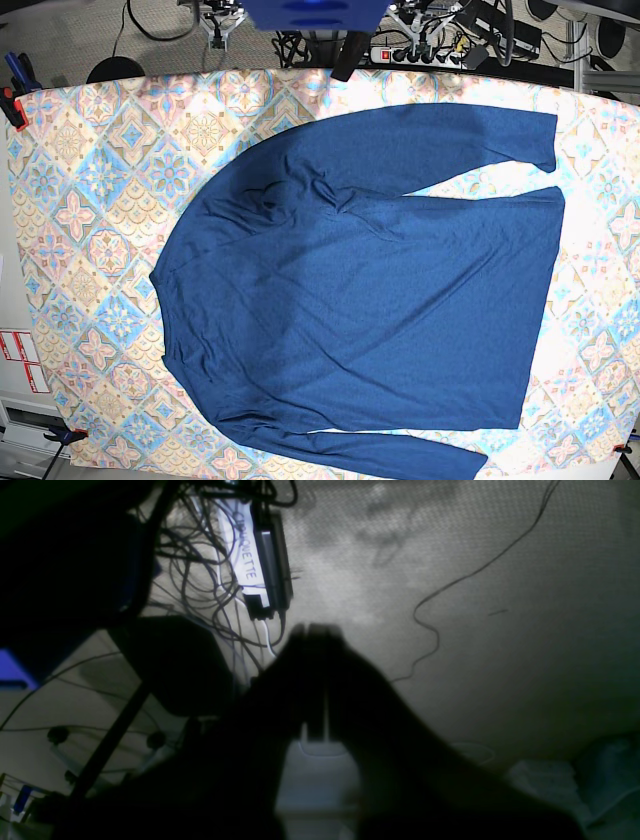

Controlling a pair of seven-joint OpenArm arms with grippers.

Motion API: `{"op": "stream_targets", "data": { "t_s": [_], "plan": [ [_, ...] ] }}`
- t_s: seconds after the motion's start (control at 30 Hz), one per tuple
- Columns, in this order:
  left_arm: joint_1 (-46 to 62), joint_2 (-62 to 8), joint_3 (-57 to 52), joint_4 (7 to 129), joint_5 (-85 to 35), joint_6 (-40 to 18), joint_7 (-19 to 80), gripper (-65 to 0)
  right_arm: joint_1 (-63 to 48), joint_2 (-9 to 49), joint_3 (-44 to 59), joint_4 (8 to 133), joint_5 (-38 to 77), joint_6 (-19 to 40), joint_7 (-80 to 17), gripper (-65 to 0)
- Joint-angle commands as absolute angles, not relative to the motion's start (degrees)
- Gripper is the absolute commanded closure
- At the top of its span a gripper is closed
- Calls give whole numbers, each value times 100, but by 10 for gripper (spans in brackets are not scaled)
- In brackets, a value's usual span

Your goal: Fold the T-shirt properly

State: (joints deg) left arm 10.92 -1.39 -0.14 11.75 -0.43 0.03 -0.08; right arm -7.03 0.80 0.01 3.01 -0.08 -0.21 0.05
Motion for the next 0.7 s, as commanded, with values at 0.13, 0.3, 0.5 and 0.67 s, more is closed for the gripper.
{"op": "stream_targets", "data": {
  "t_s": [0.13, 0.3, 0.5, 0.67],
  "plan": [
    [1209, -242, -13, 1182, -40, 22, -13, 0, -857, 198, -4, 303, -40, -13, 40, 0],
    [1288, -242, -13, 1182, -40, 22, -13, 0, -1138, 207, -4, 734, -31, -13, -13, 0],
    [1305, -242, -13, 1182, -40, 22, -13, 0, -1156, 207, 31, 796, -31, -13, 4, 0],
    [1560, -400, -13, 1305, -40, 22, -22, 0, -1508, 207, 4, 1086, -31, -13, 40, 0]
  ]
}}
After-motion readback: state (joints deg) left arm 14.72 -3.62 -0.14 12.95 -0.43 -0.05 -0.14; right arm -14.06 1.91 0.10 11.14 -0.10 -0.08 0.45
